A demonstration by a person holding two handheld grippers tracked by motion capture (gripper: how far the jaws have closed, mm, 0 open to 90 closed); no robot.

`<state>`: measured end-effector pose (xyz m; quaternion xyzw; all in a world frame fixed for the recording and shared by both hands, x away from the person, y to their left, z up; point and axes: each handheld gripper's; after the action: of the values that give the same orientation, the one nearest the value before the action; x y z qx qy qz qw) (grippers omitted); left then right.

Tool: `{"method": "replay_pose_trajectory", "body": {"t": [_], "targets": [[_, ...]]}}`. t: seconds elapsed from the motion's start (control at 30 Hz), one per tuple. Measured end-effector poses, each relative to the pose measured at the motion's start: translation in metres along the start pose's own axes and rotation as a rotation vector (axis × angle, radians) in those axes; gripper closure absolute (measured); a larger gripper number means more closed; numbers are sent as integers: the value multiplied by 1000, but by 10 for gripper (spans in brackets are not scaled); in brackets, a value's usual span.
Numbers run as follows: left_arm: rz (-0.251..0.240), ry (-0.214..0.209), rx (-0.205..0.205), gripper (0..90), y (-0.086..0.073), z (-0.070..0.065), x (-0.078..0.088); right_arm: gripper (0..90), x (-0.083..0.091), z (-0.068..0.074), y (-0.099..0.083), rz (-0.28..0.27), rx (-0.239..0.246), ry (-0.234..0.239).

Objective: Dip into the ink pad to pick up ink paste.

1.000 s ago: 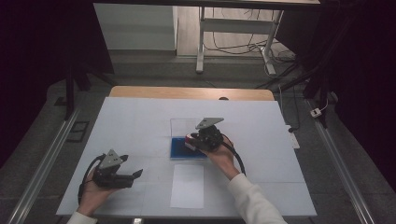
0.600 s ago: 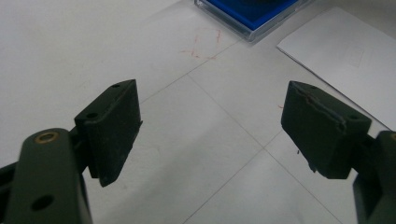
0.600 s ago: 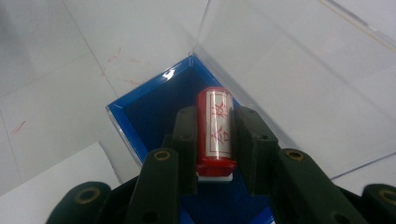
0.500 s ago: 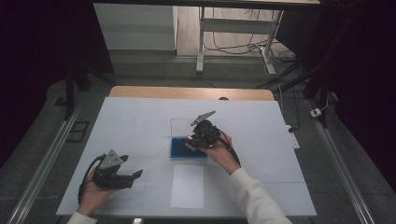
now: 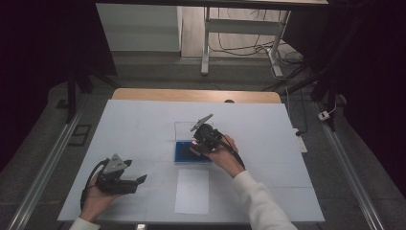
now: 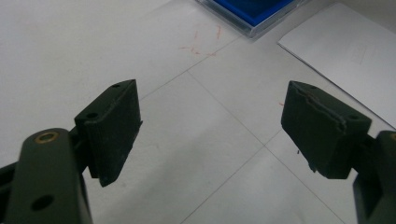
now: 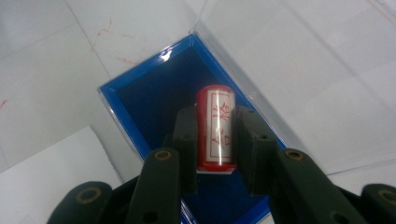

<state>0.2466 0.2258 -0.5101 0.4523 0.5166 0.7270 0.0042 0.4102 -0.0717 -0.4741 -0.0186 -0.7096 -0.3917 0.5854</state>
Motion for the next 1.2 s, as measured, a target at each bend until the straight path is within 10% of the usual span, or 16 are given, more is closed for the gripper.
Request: {"method": "replay_pose_trajectory", "body": {"t": [0.73,0.93,1.2], "targets": [[2,1,7,204,-1,0,0,710,-2,-3,-1,-8,-22,26],[-11,2,19,204,-2,3,3,708,18,-16,-3,-120,-66,76],[-12,6,15,204,-1,3,4,707,23,-5,-2,-95,-3,60]]}}
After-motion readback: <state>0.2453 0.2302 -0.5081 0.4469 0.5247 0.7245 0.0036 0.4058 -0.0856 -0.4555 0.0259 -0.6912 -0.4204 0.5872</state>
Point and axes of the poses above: each handheld gripper's, and its own axes: x roughly backward along the jaws, y roughly out of its top, z roughly to its left, and after that the axes turned 7 degrees about -x, right-handed
